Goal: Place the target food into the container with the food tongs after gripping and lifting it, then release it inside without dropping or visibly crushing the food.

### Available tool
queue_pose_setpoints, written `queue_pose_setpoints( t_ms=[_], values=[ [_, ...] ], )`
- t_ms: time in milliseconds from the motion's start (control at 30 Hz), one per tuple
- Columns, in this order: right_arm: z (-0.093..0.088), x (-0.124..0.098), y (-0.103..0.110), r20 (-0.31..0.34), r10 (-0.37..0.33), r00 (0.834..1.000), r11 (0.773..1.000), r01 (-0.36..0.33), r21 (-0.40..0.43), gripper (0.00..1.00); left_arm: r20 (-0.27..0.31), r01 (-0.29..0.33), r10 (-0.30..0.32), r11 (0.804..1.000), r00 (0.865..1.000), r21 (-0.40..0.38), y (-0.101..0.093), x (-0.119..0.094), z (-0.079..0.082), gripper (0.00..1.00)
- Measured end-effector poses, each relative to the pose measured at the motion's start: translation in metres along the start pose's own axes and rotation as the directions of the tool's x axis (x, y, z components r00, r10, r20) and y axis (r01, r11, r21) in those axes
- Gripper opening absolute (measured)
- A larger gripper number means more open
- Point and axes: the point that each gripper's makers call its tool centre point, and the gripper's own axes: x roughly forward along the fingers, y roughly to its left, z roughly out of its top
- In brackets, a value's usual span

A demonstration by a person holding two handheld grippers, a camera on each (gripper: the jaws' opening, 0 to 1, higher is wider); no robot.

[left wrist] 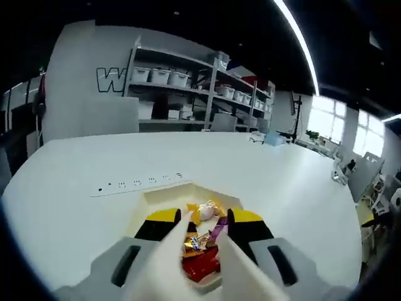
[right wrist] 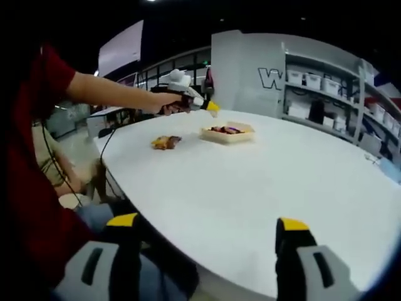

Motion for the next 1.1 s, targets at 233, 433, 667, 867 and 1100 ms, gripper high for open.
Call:
queue_pose_setpoints(
  t_ms=[233,433,667,867,1100],
  values=[
    [0.001,0.001,0.004,0.003,0.006,1.000,1.000,-0.006,-0.008,0.88,-0.020,0.012,-0.012,0.999,1.000,-0.038,0.001,-0.017,-0.004,0.28],
    [-0.001,0.002,0.014,0.007,0.032,0.999,0.999,-0.031,-0.009,0.87,-0.020,-0.014,0.013,1.000,1.000,-0.021,0.010,-0.038,-0.005,0.28],
    [0.007,-0.001,0.014,0.035,0.031,0.999,0.999,-0.031,-0.016,0.87,0.022,0.006,-0.008,0.997,1.000,0.078,0.002,-0.053,-0.002,0.28],
    [0.006,-0.001,0.019,0.035,0.035,0.999,0.999,-0.034,-0.023,0.88,0.035,0.042,-0.046,0.994,0.998,0.103,-0.009,-0.064,-0.005,0.28],
    [0.007,0.001,0.028,0.032,0.047,0.998,0.998,-0.046,-0.032,0.88,0.040,0.090,-0.095,0.988,0.995,0.122,-0.021,-0.082,-0.015,0.28]
  ],
)
